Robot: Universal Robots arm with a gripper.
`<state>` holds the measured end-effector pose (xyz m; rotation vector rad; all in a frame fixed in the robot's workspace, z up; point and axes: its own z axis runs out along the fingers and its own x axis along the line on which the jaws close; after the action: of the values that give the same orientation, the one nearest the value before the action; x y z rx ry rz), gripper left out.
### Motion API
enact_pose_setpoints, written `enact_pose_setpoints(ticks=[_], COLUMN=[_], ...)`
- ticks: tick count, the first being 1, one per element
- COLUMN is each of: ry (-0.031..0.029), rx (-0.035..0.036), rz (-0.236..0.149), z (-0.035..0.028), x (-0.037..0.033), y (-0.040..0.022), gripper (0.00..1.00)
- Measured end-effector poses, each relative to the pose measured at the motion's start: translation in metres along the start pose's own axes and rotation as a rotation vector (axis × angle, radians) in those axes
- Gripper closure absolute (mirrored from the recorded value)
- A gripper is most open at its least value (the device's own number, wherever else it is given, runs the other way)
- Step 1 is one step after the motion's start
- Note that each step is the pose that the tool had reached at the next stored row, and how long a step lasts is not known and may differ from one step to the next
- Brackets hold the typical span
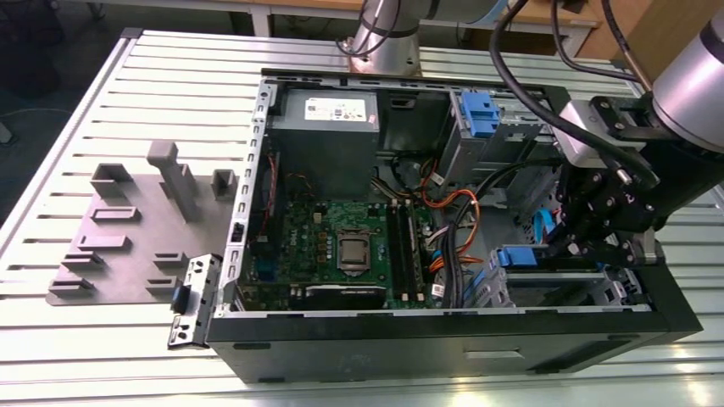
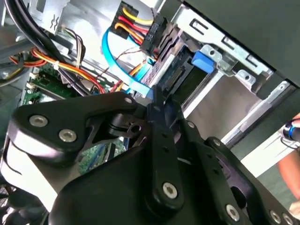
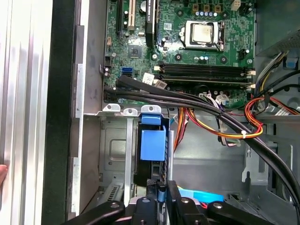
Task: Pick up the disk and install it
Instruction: 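Insert the first disk wire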
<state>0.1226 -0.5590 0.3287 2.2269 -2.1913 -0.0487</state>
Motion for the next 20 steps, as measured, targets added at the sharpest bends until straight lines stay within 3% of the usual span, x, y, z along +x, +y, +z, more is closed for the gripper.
enact_pose_setpoints(ticks=[1,4,11,15,20], ry=[0.0006,0.0009,0.0004,0.0,-0.0002], rx=[0.0,0.0,0.0,0.0,-0.0001], rz=[0.0,0.0,0.0,0.0,0.0], z=[-0.0003,-0.0027,-0.024,-0.0244,-0.0248], x=[0.0,0.0,-0.0002,-0.0002,0.0], y=[0.0,0.0001,0.0008,-0.0009,-0.0126], gripper=[0.76,0.76,0.76,0.76,0.76])
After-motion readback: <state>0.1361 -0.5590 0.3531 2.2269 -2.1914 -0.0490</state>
